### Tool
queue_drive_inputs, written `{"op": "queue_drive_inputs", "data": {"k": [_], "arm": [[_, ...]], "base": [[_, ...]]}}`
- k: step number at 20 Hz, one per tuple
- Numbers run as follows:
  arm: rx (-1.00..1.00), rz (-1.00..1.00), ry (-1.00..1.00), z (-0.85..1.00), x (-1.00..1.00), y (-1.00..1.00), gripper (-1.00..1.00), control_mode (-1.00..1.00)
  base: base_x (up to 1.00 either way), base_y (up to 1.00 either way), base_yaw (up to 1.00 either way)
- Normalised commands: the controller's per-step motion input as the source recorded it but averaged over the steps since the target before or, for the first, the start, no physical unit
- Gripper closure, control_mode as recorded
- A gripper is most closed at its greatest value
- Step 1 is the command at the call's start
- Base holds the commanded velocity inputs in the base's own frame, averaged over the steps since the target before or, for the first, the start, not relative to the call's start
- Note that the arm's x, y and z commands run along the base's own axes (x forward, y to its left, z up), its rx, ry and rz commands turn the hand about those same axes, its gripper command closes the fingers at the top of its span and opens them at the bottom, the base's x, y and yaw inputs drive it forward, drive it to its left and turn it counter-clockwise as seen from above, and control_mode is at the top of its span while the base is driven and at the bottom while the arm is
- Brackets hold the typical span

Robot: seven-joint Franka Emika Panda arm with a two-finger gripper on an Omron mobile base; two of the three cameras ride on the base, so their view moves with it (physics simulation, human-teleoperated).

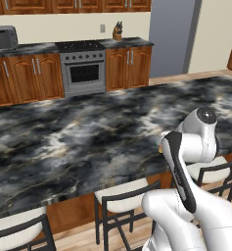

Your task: Place the large bottle from the dining counter next to the other large bottle outside the sink, and place the small bottle from the dining counter next to the other small bottle inside the sink.

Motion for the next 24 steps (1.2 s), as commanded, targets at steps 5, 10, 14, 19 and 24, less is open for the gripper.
{"op": "queue_drive_inputs", "data": {"k": [5,10,14,19,24], "arm": [[-0.11,-0.06,0.0,0.0,0.1,0.0,-1.0,-1.0],[-0.06,-0.07,0.0,0.0,0.16,0.0,-1.0,-1.0],[0.0,-0.04,0.0,-0.07,0.29,-0.04,-1.0,-1.0],[0.0,-0.03,0.03,-0.11,0.44,-0.14,-1.0,-1.0],[0.0,-0.03,0.03,-0.13,0.4,-0.22,-1.0,-1.0]], "base": [[0.0,0.0,0.0],[0.0,0.0,0.0],[0.0,0.0,0.0],[0.0,0.0,0.0],[0.0,0.0,0.0]]}}
